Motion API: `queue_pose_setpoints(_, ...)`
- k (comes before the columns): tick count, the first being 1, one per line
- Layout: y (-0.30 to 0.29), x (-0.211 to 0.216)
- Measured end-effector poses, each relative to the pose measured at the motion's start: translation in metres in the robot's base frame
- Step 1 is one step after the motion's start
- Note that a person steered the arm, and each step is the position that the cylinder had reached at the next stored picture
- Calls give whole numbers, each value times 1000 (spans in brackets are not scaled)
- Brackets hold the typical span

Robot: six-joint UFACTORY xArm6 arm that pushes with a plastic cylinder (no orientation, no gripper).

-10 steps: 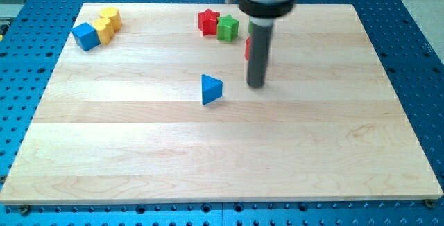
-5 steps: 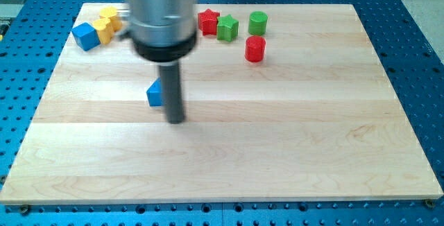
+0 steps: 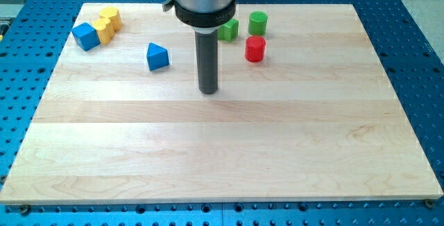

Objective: Push the blue triangle right below the heart

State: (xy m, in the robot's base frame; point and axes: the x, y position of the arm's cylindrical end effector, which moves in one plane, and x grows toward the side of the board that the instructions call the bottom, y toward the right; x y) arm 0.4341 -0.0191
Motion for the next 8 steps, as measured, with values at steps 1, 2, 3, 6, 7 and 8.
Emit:
queue_pose_setpoints(1,-6,-34)
queue_pose_setpoints(2,-67,-72)
queue_pose_setpoints(3,-131,-104)
queue_pose_setpoints(6,-179,-67)
queue_pose_setpoints(7,-181,-114)
queue_pose_setpoints(8,-193,-96)
